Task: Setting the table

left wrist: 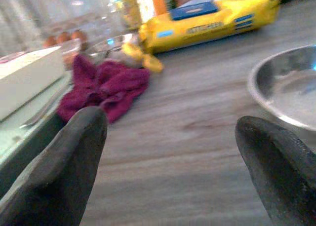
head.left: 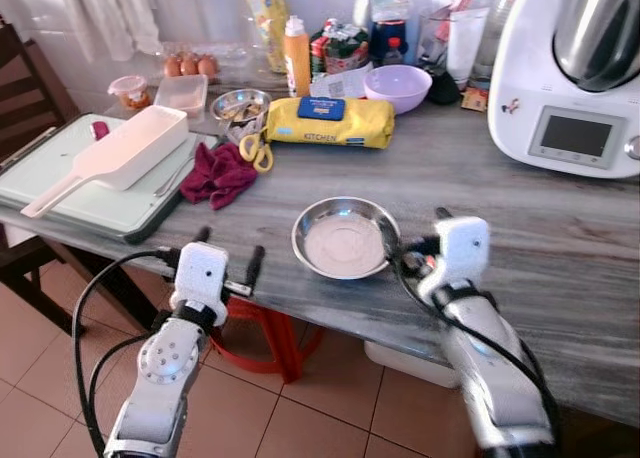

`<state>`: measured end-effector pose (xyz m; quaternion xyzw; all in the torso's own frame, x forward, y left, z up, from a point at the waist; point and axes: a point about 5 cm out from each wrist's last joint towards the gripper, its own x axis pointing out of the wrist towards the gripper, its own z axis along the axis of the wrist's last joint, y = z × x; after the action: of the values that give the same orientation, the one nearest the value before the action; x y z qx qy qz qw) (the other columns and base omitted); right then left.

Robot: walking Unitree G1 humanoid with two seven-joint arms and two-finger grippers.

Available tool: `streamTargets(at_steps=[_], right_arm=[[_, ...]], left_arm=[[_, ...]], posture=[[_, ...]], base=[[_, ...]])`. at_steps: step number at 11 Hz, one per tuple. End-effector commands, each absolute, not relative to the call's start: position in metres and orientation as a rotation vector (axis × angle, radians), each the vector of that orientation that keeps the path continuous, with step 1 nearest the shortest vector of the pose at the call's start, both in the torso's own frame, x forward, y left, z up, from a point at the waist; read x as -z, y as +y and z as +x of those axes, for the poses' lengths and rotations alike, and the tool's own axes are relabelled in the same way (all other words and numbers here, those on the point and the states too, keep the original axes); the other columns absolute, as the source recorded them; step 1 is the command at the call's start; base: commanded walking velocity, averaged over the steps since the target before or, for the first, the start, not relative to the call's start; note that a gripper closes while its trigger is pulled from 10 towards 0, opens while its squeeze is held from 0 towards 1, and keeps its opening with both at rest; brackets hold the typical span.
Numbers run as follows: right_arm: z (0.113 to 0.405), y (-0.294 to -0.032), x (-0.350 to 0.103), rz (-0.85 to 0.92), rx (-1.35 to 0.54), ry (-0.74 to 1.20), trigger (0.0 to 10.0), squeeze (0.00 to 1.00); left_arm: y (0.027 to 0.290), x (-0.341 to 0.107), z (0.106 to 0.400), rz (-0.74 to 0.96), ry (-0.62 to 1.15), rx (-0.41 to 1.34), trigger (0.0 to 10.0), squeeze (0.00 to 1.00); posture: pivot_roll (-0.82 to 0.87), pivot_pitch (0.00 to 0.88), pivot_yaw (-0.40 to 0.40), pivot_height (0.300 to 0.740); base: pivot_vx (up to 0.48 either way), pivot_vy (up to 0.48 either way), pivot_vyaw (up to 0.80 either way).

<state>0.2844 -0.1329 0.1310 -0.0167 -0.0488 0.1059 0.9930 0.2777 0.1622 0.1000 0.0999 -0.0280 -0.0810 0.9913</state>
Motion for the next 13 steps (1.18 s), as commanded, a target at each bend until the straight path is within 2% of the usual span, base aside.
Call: streamTargets(at_steps=[1,2,3,5,7,9,13], right_arm=[[0.277,-0.137,-0.135,-0.048,-0.203,-0.113,10.0,1.0],[0.269,-0.145,-0.132,-0.044,-0.178,-0.096,10.0,1.0],[0.255,-0.155,-0.122,-0.064,-0.157,-0.053,10.0,0.0],[0.239,-0.168,-0.114,-0.067,-0.107,0.003,10.0,0.0],[0.234,-0.167,-0.115,-0.093,-0.123,-0.003,10.0,0.0],[0.24,-0.161,-0.122,-0.161,-0.159,-0.029,10.0,0.0],[0.245,-0.163,-0.124,-0.093,-0.131,-0.018,10.0,0.0]], left_arm=[[0.168,-0.097,0.279,0.228,-0.037,0.105,10.0,0.0],[0.172,-0.095,0.278,0.239,-0.029,0.08,10.0,0.0],[0.18,-0.089,0.275,0.237,-0.004,0.031,10.0,0.0],[0.194,-0.079,0.264,0.262,0.036,-0.025,10.0,0.0],[0.202,-0.066,0.251,0.292,0.083,-0.068,10.0,0.0],[0.201,-0.065,0.249,0.291,0.079,-0.094,10.0,0.0],[0.193,-0.066,0.251,0.23,0.086,-0.066,10.0,0.0]], posture=[[-0.03,0.075,0.064,0.74],[-0.03,0.077,0.065,0.74],[-0.04,0.077,0.065,0.74],[-0.05,0.077,0.065,0.74],[-0.06,0.074,0.06,0.74],[-0.05,0.067,0.051,0.74],[-0.05,0.07,0.045,0.74]], base=[[0.0,0.0,0.0],[0.0,0.0,0.0],[0.0,0.0,0.0],[0.0,0.0,0.0],[0.0,0.0,0.0],[0.0,0.0,0.0],[0.0,0.0,0.0]])
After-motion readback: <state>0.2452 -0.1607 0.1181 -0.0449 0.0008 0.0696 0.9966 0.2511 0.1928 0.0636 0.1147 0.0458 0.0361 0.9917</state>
